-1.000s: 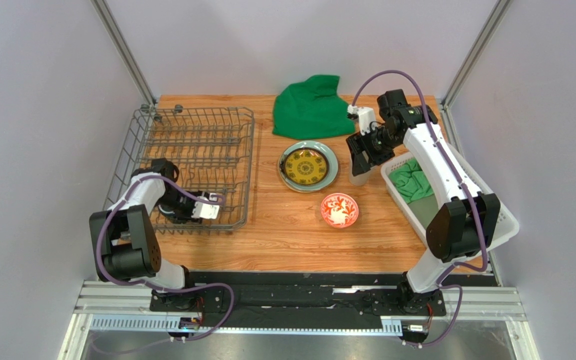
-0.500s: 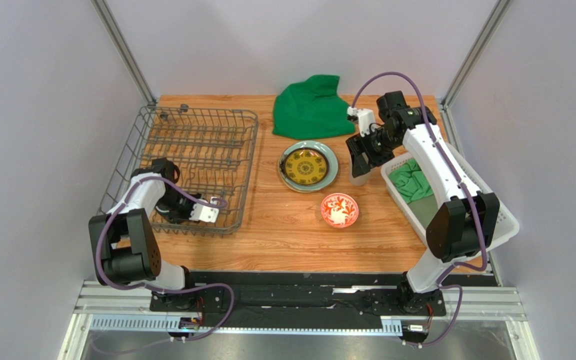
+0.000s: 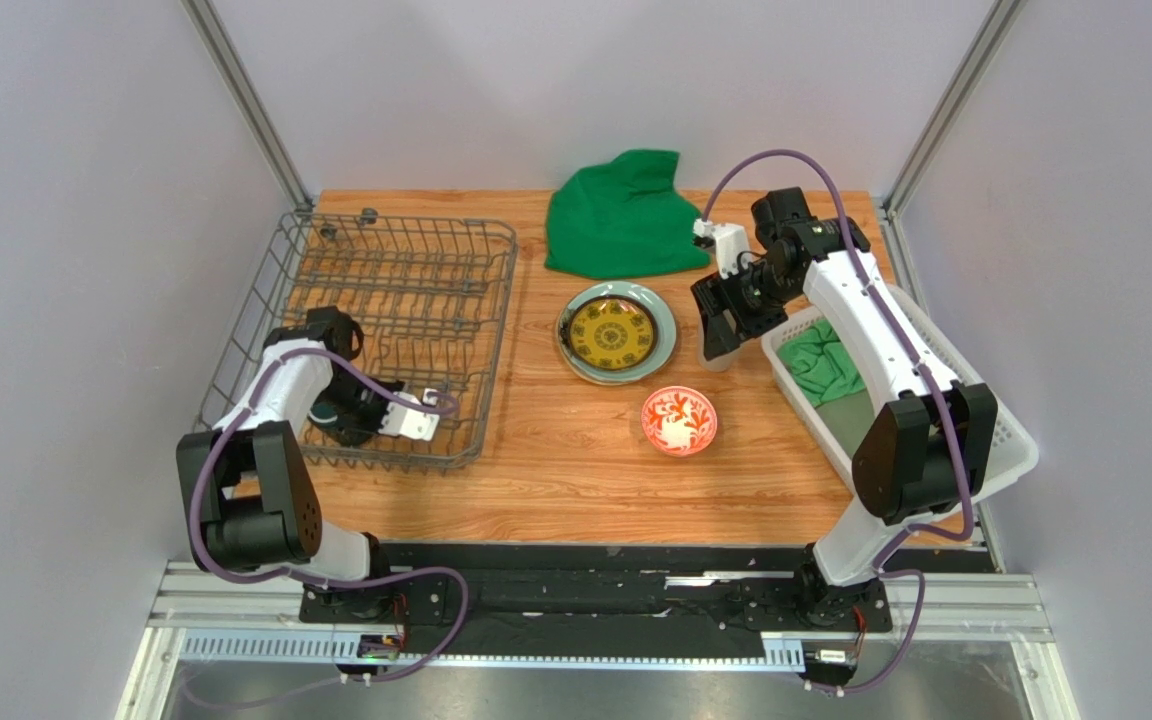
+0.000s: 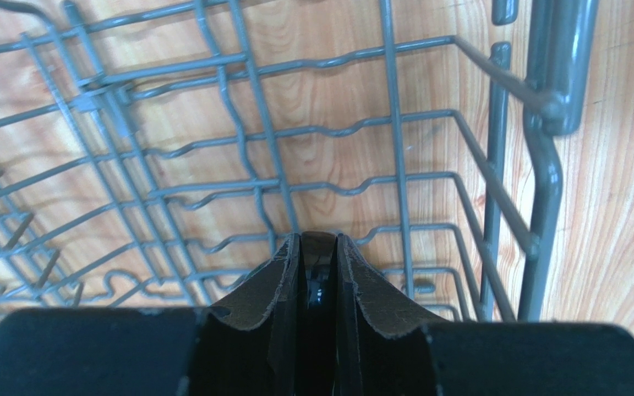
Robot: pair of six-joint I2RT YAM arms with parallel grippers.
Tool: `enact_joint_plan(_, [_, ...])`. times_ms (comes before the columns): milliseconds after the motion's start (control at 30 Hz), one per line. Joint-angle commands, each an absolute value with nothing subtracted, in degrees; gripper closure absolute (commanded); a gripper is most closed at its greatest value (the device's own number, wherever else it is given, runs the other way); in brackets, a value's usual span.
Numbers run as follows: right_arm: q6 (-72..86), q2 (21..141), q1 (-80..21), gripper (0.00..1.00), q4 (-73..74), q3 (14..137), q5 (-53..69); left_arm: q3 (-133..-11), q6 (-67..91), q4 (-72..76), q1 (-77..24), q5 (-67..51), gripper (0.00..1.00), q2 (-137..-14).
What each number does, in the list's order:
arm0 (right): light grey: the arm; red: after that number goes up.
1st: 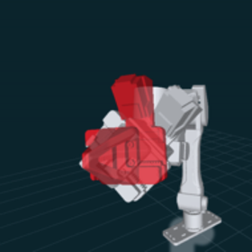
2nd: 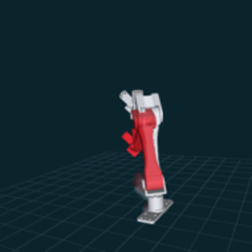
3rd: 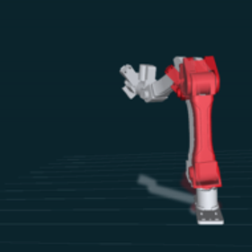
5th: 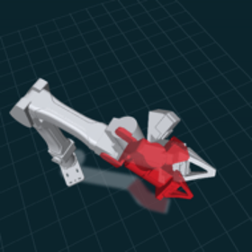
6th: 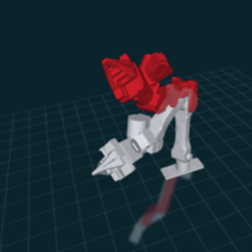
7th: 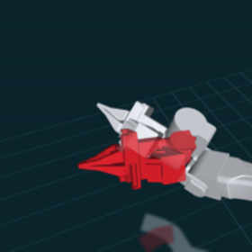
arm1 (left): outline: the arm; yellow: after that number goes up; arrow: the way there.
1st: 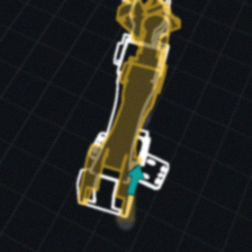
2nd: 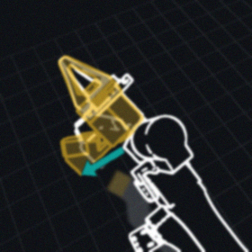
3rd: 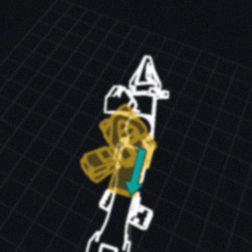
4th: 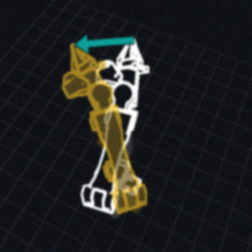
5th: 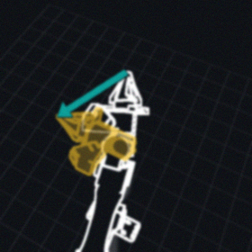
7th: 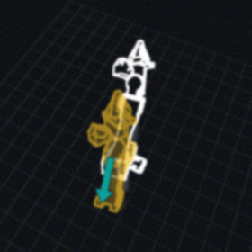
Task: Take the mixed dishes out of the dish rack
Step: Pick up the cup from the dish rack.
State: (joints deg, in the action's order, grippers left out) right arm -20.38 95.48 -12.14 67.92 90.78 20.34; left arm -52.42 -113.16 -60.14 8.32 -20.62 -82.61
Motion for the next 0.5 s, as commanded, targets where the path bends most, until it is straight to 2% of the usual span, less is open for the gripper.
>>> enact_joint_plan(0, [-20.66, 94.92, -12.13, 0.33, 66.01, 91.05, 21.53, -58.43, -111.54, -63.36, 7.82, -25.56, 1.0, -79.28])
enact_joint_plan(300, [-20.13, 94.48, -12.13, 0.33, 66.53, 92.11, 21.97, -71.52, -100.12, -69.51, 7.91, -32.51, 1.0, -79.89])
enact_joint_plan(467, [-20.3, 93.96, -12.13, 0.33, 66.62, 91.76, 21.8, -74.97, -97.56, -70.75, 7.91, -34.89, 1.0, -79.45])
